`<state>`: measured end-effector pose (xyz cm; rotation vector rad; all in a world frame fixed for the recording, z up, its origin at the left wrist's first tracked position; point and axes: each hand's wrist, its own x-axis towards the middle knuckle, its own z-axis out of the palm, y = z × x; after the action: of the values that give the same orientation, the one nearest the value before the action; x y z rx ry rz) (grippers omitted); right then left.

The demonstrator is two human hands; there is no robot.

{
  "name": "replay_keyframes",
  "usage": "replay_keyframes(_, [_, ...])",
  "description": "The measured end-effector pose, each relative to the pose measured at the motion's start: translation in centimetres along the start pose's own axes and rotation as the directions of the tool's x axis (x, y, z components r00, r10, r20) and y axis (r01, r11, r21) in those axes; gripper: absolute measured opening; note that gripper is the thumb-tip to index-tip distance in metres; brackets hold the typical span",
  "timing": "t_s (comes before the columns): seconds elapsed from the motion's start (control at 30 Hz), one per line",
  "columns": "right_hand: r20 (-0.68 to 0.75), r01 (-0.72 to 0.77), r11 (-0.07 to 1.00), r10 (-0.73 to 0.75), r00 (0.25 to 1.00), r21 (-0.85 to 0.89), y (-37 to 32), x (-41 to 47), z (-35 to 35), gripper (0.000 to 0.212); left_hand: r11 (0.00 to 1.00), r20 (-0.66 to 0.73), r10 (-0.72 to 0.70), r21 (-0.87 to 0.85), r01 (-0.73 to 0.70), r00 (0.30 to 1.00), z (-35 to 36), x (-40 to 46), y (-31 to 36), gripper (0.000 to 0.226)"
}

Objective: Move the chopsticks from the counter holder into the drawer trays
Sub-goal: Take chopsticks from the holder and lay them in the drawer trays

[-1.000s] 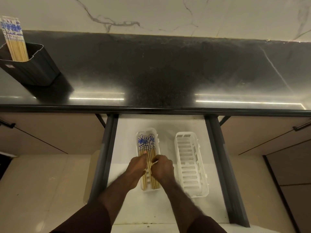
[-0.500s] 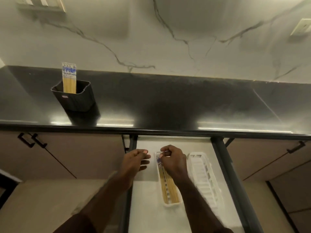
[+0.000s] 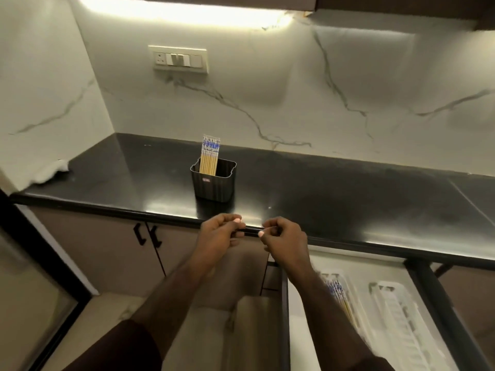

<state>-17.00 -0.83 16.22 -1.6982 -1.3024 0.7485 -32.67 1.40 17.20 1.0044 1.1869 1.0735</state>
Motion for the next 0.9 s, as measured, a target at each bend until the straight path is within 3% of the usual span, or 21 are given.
replay_keyframes(0.5, [0.042,0.190,0.981,-0.191,0.981,0.021,-4.8,9.2,0.2,0.015,0.982,-0.093,0.186,-0.004,-0.187,0.978,0.2,6.9,6.9,0.012])
replay_keyframes(0.9, [-0.027,0.130,0.991,-0.130,0.991,-0.030,-6.8,16.0,3.7,0.017,0.984,0.009,0.169,-0.056,-0.168,0.986,-2.8,16.6,8.2,0.013])
